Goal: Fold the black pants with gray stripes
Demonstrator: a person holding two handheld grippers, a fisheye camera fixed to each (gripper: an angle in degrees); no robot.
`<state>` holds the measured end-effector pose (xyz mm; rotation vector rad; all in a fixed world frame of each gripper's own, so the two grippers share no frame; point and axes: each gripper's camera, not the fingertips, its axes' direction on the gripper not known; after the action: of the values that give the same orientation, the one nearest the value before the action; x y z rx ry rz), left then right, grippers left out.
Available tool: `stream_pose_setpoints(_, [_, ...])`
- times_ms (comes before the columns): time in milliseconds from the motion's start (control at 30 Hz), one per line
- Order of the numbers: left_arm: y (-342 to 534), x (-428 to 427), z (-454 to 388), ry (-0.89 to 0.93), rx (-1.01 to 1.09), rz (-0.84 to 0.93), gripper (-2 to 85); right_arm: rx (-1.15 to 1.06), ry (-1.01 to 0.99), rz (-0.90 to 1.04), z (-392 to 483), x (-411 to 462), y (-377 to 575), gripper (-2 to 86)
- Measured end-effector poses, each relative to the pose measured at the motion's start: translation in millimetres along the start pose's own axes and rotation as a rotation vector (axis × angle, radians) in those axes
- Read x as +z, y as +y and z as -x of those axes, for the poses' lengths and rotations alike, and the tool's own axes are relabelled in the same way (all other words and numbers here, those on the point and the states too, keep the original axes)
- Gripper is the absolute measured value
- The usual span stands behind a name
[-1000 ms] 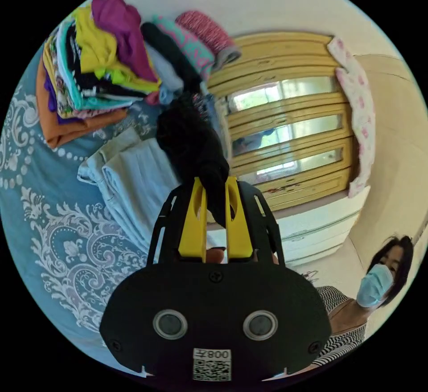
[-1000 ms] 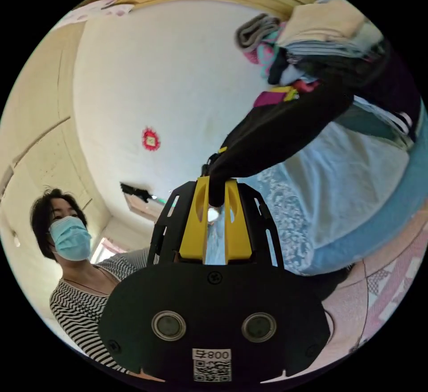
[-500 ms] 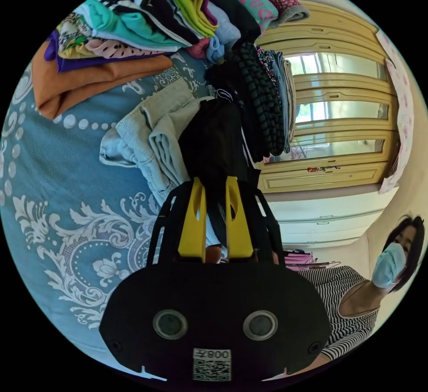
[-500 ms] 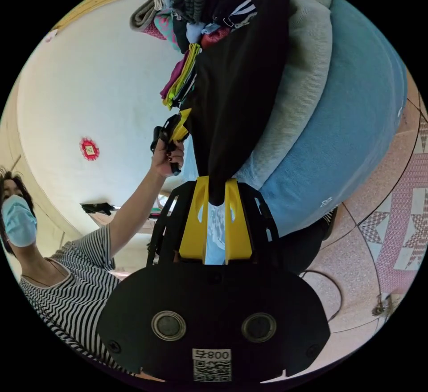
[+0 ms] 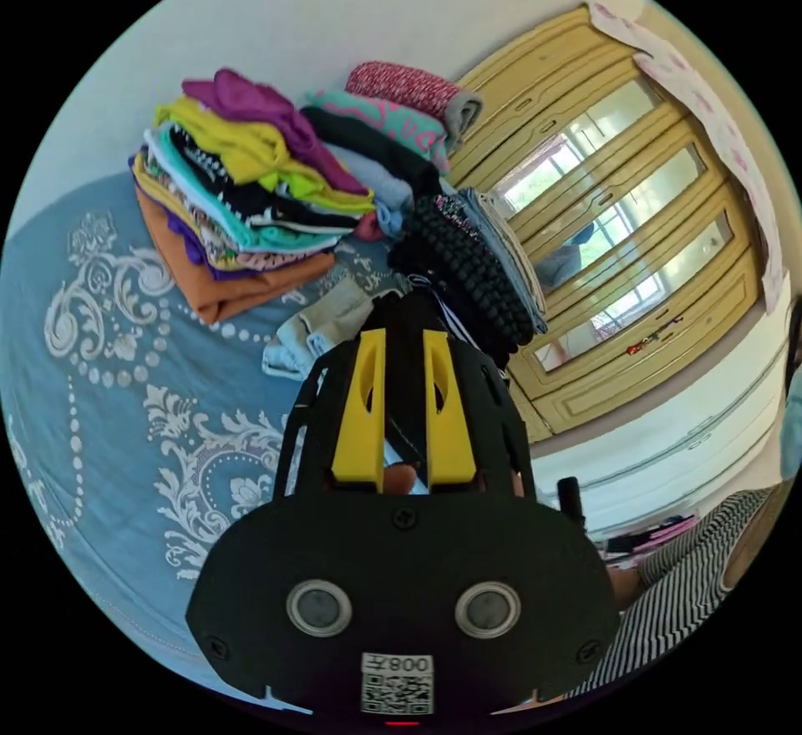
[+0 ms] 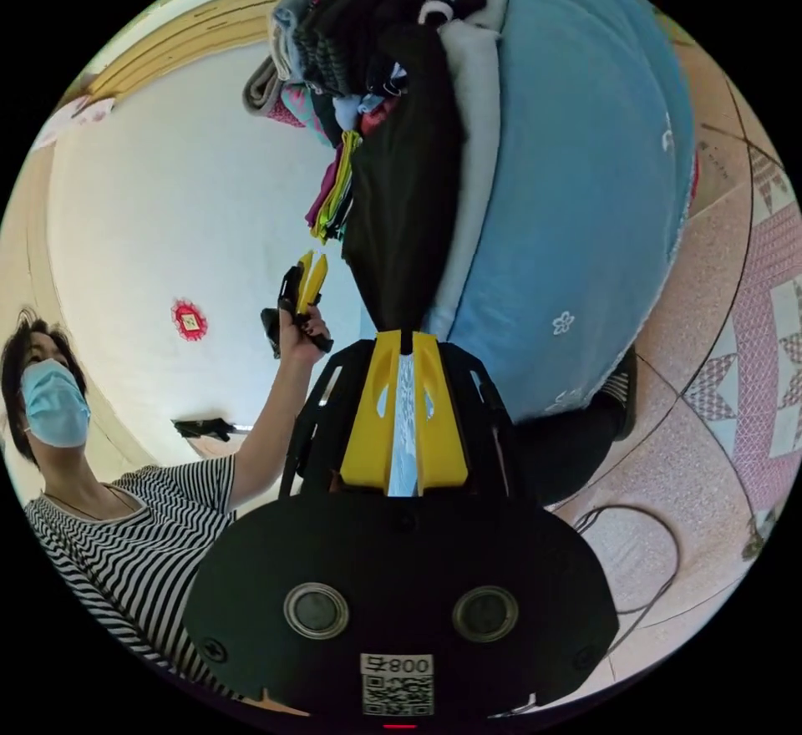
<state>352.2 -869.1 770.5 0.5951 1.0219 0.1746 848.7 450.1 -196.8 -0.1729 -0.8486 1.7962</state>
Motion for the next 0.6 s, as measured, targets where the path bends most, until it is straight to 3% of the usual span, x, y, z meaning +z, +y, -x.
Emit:
stream_pose_setpoints(233, [22, 114, 10, -0.237, 0.108, 0.289, 2.3, -0.348, 0.371, -0.078, 100, -10, -53, 0.2])
stream_pose_setpoints(333, [33, 136, 37, -0.167, 0.003, 0.28, 0.9, -0.394, 0.686, -0.13, 122, 13, -80, 0.1])
stream_pose_setpoints(433, [42, 150, 47, -0.128, -0.01, 0.271, 0.4, -0.362, 0.698, -0.054, 119, 33, -86, 0.0])
stream_pose_setpoints(600, [58, 154, 41, -0.091, 0.027, 0.214, 0.2, -0.355, 0.681, -0.108, 156, 35, -53, 0.0])
